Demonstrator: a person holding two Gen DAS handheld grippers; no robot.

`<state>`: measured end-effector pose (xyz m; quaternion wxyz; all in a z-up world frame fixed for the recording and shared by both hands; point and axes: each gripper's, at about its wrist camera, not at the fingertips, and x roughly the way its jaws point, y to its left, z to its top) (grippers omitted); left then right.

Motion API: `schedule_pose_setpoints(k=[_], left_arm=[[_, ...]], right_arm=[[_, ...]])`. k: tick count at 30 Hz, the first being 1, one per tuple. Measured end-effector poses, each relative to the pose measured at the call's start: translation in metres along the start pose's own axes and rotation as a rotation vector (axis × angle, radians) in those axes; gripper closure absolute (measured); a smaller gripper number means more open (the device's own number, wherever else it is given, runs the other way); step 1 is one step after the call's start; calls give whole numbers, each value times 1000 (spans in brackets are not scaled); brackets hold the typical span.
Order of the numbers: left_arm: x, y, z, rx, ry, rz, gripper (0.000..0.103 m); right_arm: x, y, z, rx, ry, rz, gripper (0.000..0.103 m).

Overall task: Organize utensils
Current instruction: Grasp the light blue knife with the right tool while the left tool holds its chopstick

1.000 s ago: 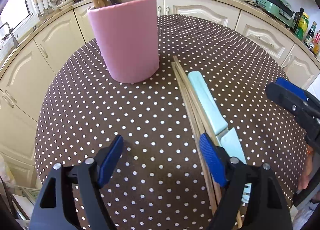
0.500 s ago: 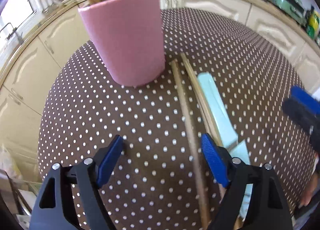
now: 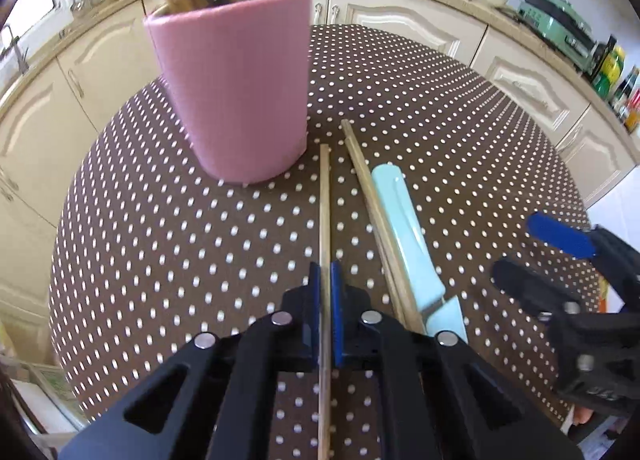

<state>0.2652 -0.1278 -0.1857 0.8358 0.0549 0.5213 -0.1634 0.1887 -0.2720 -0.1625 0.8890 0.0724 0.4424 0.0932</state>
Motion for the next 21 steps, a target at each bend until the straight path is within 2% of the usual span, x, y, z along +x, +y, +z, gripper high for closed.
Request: schedule_pose_setpoints(k=[7,13,21], left_arm=[[-20,19,-25,-81,-31,-22,98],[-25,36,-28,-130,-31,-25,98],[-12,48,-28,-117,-23,-26,97]], right_arm=[[18,25,0,-62,79,-35,36],[27,43,3,-86,125,-77,36],[45,59,21,-111,203,-119,36]])
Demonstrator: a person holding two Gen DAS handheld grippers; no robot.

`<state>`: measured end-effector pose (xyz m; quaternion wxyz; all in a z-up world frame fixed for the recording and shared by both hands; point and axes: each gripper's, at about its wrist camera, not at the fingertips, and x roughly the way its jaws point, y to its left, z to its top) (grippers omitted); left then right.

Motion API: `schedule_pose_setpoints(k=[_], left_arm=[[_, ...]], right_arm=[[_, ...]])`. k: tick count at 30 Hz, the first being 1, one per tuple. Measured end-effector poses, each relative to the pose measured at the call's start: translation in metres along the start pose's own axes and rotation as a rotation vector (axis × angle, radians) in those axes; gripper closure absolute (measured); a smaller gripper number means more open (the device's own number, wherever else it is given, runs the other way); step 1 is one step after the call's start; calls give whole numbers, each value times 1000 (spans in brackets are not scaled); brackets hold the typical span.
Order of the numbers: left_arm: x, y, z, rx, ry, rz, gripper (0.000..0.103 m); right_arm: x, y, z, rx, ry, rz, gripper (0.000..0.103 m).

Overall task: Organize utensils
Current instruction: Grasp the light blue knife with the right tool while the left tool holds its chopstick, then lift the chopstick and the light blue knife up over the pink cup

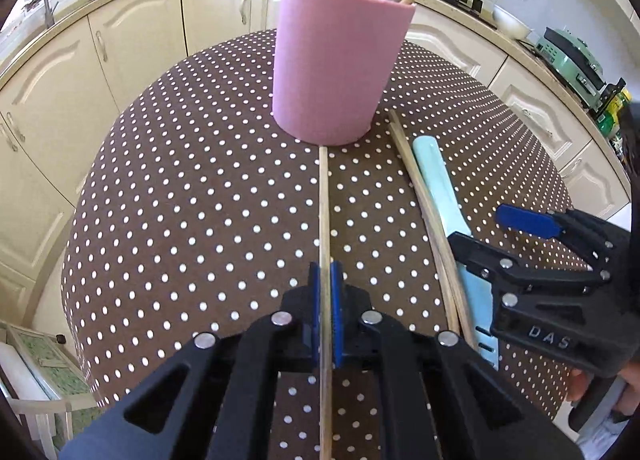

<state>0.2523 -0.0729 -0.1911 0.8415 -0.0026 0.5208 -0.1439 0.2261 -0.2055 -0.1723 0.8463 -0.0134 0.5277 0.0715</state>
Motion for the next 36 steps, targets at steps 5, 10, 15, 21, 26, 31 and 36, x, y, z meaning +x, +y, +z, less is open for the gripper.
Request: schedule_pose_setpoints(k=[5,10,15,21,26,31,36], left_arm=[[11,6,12,-10,16,-22,97],[18,9,22,-26,39,-43,97],[19,10,23,-21,43,-53,97],[8,28,12,-58,-12,-96,98],[-23,34,3,-60,-136,-139,98],[-64,29,-2,-31,-320,-163,98],[-100,17,-5,9,-507,-185,98]], right_arm=[[8,8,20,-35,73,-32,36],[21,13,37,-52,119,-22,69],[21,13,43,-53,108,2,78],[6,-7,30,4,38,70,81],[-23,-20,9,34,-76,134,81],[-63,-30,-8,64,-237,216,81],[-99,-40,-11,69,-389,261,81]])
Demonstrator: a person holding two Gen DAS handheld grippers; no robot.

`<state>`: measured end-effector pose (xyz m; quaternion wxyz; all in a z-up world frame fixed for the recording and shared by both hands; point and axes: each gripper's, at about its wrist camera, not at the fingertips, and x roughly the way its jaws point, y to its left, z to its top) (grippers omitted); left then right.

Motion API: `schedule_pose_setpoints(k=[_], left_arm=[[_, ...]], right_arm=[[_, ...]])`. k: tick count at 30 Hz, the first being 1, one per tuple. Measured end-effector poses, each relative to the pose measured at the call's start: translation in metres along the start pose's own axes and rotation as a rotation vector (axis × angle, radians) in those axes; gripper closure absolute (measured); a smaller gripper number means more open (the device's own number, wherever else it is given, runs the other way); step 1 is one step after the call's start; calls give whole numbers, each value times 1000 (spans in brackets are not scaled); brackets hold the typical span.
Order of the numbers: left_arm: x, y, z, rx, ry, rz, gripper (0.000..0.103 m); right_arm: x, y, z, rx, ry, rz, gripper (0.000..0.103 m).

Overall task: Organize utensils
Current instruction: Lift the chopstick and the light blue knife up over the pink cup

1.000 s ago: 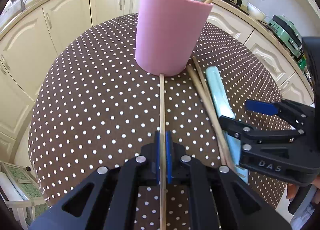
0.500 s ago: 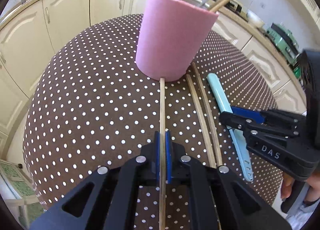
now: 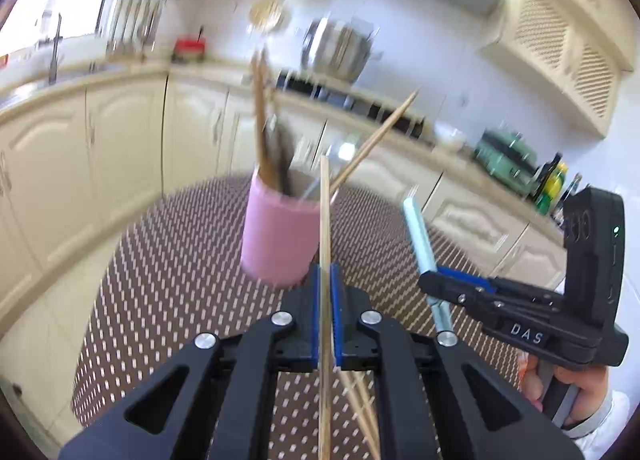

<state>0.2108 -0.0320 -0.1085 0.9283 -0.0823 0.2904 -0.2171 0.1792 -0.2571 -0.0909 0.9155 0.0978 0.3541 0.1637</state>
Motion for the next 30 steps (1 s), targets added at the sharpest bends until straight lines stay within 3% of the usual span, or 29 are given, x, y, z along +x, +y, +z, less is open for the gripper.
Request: schedule_pose_setpoints(k=[6,14,19,30], left_arm=[[-25,-18,23,38,-256,-90,98],[-15,-33,62,54,-544,-120,98],[5,-25,82,8,-607,-120,98],[32,-4,110,-29,-730,-67,98]], right_arm=[[-33,8,17,-10,-201,38,81],[-16,21,68,-47,-441,68,81],[4,20,101,-58,-545,79,81],[45,17,121,-28,-624,103,81]])
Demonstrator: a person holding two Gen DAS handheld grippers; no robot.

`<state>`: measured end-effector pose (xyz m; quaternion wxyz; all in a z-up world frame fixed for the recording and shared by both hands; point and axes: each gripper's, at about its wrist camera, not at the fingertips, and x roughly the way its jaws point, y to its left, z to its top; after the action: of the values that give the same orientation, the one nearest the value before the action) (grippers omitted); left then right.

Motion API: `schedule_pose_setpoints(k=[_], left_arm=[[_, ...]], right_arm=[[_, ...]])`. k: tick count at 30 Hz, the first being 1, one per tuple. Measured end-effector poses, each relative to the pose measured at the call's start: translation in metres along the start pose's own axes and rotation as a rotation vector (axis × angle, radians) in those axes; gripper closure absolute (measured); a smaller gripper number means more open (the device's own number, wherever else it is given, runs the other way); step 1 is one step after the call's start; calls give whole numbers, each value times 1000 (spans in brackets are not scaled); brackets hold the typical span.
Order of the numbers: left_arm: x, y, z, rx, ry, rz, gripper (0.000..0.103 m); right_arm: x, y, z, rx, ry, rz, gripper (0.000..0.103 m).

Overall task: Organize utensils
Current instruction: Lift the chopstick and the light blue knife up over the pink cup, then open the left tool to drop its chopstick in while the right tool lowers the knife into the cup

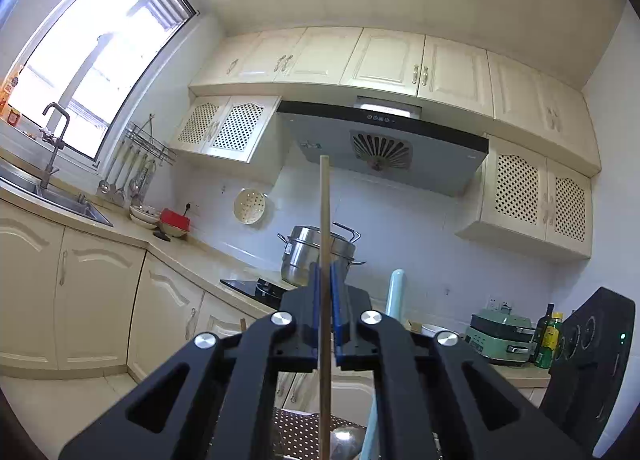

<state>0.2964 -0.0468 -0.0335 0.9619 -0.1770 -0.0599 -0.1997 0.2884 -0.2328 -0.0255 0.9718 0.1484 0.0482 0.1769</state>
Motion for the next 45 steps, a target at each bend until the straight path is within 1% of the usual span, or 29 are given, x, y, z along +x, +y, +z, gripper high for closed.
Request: schedule_pose_setpoints(k=[9,13,18,19,21,22,23,25,26,30,32,36,37,38,42,45], left_arm=[[15,18,-14,10,-30,49,98],[18,23,-25,16,15,53,98],[15,28,-29,22,77,55,97],[13,29,-29,27,86,58,95],[10,33,-27,19,103,62,84],[9,35,-26,9,109,72,71],[7,38,-24,0,120,77,67],[5,42,-22,-2,144,84,66],[3,42,-22,7,152,94,63],[-5,43,-18,44,180,121,59],[-8,44,-18,68,207,159,53],[-15,48,-17,103,245,228,48],[-17,50,-17,111,261,243,45],[-17,51,-17,116,274,250,43],[-22,53,-18,143,301,268,43],[-25,56,-17,140,310,285,43]], right_arm=[[17,-1,-13,-5,-13,1,81],[21,0,-18,-10,-10,-1,81],[20,8,-22,-29,-11,-3,81],[20,9,-23,-34,-10,-3,81],[19,11,-25,-41,-10,-8,81],[18,12,-25,-39,-10,-11,81],[18,11,-25,-38,-8,-12,81],[19,12,-26,-42,-4,-16,81],[18,14,-27,-49,-2,-20,81],[17,20,-30,-73,6,-19,81],[17,23,-31,-82,10,-21,81],[16,23,-32,-91,16,-30,81],[16,24,-32,-94,17,-31,81],[16,24,-32,-97,19,-33,81],[15,29,-34,-124,15,-41,81],[16,32,-33,-142,8,-47,81]])
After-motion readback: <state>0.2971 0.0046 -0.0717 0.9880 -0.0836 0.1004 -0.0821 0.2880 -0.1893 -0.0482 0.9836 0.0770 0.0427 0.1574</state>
